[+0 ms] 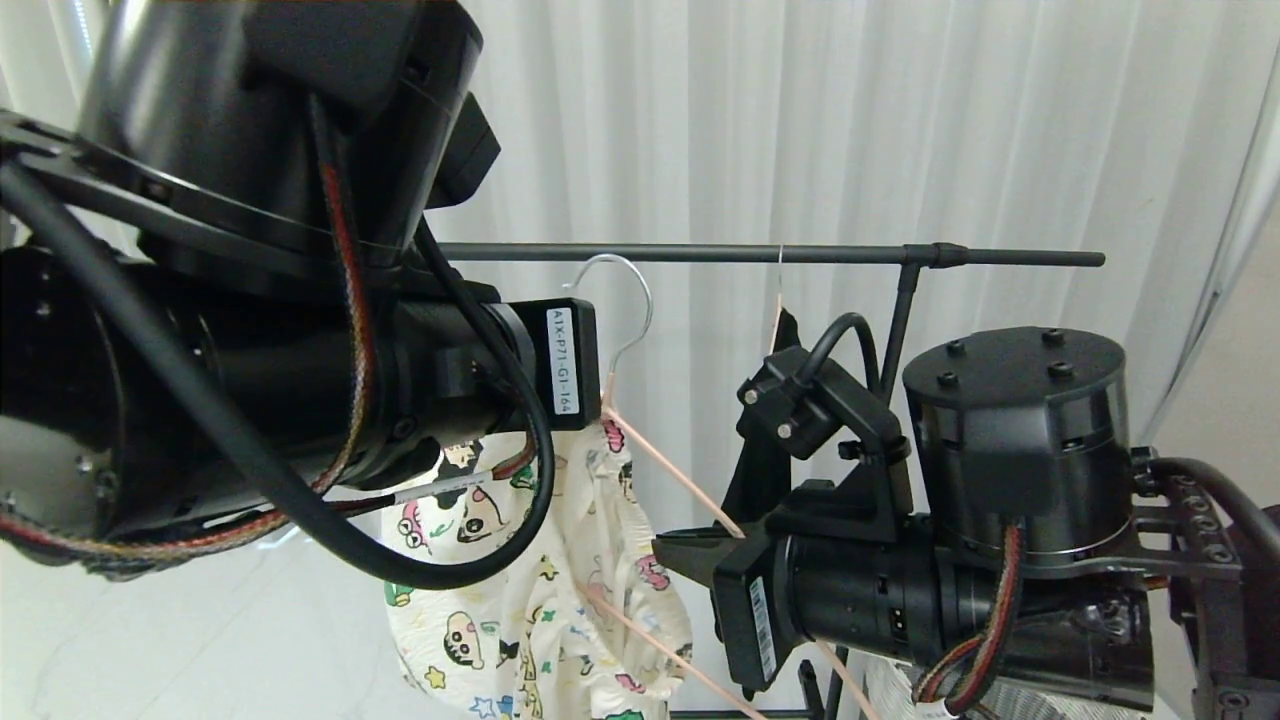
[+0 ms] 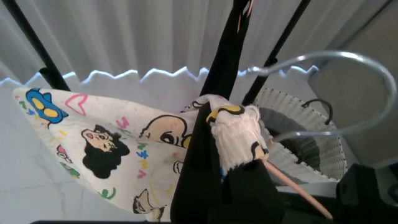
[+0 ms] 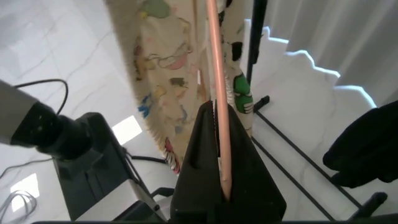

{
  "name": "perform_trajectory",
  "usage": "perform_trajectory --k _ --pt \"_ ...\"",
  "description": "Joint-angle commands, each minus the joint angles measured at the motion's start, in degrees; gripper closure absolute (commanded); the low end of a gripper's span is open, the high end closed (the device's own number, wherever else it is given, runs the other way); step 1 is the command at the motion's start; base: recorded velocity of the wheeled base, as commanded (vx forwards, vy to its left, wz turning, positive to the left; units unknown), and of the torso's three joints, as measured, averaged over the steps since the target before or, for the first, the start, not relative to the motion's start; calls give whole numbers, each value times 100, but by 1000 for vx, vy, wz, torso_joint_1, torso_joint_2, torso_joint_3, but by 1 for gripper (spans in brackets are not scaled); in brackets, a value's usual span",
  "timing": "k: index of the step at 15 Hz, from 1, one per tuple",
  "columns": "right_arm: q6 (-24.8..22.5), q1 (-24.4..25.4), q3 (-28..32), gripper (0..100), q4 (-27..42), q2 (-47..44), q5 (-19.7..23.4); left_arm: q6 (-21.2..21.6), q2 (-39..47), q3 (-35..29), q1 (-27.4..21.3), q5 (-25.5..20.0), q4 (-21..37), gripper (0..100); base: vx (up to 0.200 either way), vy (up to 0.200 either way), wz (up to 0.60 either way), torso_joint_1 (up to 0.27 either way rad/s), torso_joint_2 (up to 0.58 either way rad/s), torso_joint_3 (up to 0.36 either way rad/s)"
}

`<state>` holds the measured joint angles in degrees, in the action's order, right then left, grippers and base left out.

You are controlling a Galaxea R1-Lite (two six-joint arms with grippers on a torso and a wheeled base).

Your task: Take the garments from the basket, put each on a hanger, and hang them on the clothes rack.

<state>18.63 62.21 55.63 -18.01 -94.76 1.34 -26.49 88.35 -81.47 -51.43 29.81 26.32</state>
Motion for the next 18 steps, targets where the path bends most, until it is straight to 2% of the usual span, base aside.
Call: perform_trajectory --k 1,3,6,14,18 --pt "53 2 10 100 -10 -16 -46 4 -63 70 -16 8 -4 0 0 0 0 0 0 0" --pt "62 2 -17 100 -10 28 -196 21 -72 61 2 34 -4 0 0 0 0 0 0 0" --pt "62 -33 -34 100 -195 63 -512 197 -81 228 10 482 -4 0 0 0 0 0 0 0" --pt "45 -148 -412 100 -792 318 -855 214 -485 580 -42 509 -4 0 0 0 0 0 0 0" --pt "-87 -253 -597 100 -827 546 -828 250 -977 1239 -297 509 -4 0 0 0 0 0 0 0"
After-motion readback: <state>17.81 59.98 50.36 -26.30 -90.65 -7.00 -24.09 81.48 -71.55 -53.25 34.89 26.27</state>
